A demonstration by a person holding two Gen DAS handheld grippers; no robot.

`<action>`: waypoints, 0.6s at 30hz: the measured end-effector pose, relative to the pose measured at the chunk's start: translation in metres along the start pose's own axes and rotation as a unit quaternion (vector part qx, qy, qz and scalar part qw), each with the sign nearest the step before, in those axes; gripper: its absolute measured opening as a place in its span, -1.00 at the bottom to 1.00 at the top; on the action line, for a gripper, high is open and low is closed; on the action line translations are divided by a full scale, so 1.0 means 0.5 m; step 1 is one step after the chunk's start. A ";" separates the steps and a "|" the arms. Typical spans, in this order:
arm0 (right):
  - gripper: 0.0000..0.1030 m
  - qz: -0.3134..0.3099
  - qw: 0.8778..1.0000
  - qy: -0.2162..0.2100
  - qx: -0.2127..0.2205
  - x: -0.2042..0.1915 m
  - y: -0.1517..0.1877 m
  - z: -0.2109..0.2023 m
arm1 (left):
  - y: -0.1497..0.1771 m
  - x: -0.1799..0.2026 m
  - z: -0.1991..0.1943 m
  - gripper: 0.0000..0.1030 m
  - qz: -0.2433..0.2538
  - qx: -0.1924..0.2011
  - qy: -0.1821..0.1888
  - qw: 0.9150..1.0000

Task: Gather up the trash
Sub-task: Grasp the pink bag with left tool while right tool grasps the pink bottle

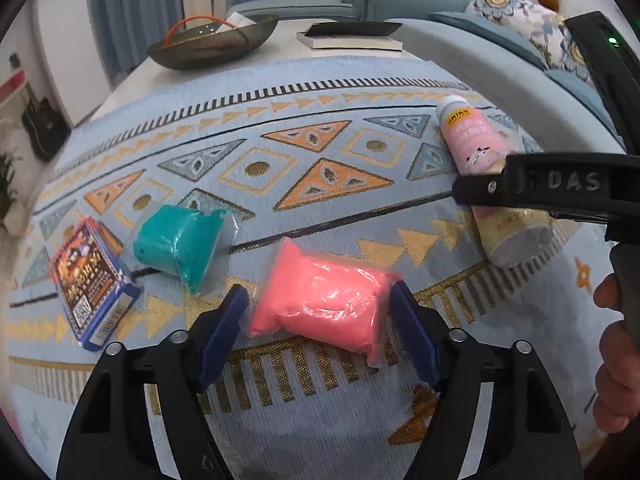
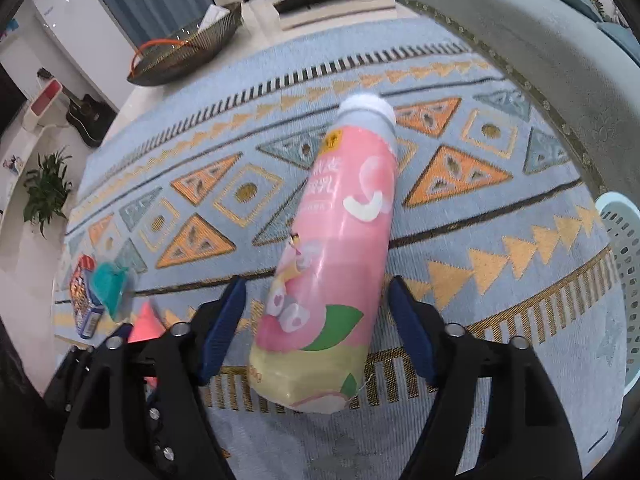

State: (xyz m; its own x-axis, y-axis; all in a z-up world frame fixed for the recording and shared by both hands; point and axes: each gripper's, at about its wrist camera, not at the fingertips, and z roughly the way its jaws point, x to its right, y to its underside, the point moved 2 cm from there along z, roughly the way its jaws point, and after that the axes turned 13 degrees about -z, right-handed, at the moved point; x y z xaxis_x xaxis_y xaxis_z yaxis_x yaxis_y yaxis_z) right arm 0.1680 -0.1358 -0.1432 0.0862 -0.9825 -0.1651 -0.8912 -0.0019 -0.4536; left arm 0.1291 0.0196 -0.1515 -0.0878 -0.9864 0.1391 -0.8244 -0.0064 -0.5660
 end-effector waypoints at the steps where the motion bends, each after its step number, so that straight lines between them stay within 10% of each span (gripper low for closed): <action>1: 0.05 -0.002 1.000 0.001 0.001 0.000 -0.001 -0.001 | 0.002 0.003 -0.001 0.28 0.006 0.002 -0.002 1.000; 12: -0.07 0.036 0.998 -0.033 0.040 0.045 0.000 -0.059 | 0.008 0.028 -0.035 0.10 0.018 0.014 0.021 1.000; 18: -0.09 0.069 0.986 -0.134 0.069 0.093 0.002 -0.119 | -0.017 0.074 -0.076 0.09 0.008 0.013 0.078 0.997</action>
State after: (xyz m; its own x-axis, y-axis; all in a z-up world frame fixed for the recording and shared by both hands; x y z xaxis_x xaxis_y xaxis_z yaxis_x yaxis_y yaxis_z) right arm 0.1447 -0.1923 -0.0990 0.0999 -0.8869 -0.4511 -0.8357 0.1713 -0.5219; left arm 0.1116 -0.0107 -0.1108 -0.1875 -0.9490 0.2534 -0.8080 0.0023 -0.5892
